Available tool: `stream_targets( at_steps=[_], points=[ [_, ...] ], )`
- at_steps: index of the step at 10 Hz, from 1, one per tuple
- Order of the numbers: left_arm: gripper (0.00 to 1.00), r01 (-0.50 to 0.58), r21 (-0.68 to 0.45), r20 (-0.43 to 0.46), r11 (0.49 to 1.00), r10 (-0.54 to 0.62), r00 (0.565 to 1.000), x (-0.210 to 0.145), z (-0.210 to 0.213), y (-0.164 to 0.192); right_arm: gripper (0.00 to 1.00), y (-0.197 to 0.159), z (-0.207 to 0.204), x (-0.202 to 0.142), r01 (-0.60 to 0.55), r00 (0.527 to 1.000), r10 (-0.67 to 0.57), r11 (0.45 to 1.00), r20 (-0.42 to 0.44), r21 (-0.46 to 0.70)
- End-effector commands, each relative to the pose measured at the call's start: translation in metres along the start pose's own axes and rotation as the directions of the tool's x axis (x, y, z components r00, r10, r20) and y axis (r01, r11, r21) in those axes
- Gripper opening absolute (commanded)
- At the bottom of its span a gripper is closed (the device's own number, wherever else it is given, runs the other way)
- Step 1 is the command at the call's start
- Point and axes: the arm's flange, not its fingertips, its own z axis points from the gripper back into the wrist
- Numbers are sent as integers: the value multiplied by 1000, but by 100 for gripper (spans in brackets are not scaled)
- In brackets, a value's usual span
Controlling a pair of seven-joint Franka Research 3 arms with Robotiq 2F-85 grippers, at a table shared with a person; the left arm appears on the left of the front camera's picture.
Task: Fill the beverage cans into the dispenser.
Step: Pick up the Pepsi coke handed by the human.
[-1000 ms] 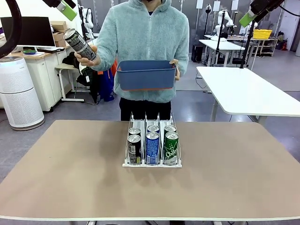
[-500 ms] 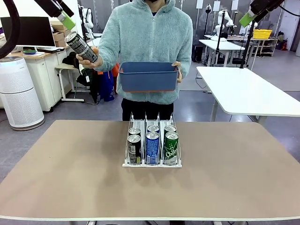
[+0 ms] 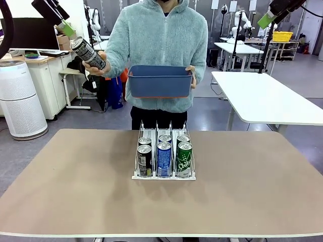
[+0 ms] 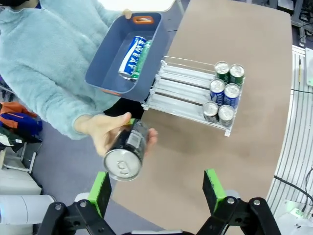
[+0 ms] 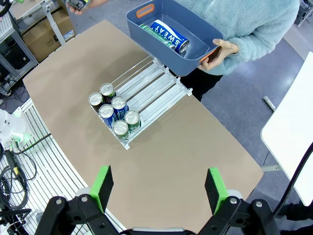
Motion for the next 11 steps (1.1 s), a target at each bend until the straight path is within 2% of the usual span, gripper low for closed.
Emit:
stream_targets(
  at_steps=[1, 2, 3, 6, 8, 10, 11],
  points=[
    [100, 19, 17, -5, 1000, -19, 1000, -13, -8, 8, 100, 0, 0, 0, 9, 1000, -9, 1000, 2, 0],
    [100, -10, -42, 46, 999, 12, 999, -11, -4, -2, 100, 0, 0, 0, 9, 1000, -9, 1000, 2, 0],
    [100, 1, 9, 0, 1000, -1, 1000, -3, -3, 5, 100, 0, 0, 0, 9, 1000, -9, 1000, 2, 0],
    [100, -7, 1, 9, 1000, 7, 1000, -3, -4, 5, 100, 0, 0, 0, 9, 1000, -9, 1000, 2, 0],
    [100, -72, -8, -14, 997, 72, 997, -8, -15, 14, 100, 0, 0, 0, 9, 1000, -9, 1000, 2, 0],
    [100, -122, 50, -30, 991, 123, 992, -9, -36, 26, 100, 0, 0, 0, 9, 1000, -9, 1000, 2, 0],
    [100, -129, 44, -40, 991, 130, 991, -12, -38, 25, 100, 0, 0, 0, 9, 1000, -9, 1000, 2, 0]
  ],
)
